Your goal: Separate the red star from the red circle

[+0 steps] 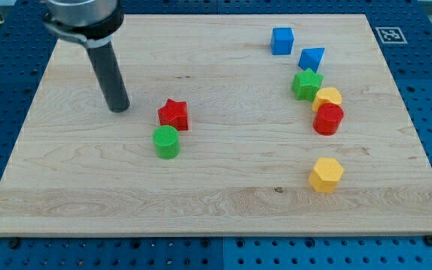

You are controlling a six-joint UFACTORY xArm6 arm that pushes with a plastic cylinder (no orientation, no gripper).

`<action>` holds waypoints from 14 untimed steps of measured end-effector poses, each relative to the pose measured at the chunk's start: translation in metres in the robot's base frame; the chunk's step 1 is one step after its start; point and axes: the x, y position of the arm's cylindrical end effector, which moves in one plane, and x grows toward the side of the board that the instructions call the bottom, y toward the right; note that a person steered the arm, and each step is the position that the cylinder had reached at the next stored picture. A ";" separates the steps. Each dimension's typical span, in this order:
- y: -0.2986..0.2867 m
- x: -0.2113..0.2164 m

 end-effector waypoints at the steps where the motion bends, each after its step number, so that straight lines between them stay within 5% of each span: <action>1: 0.003 0.000; 6: 0.157 0.026; 11: 0.241 0.017; 14: 0.263 0.056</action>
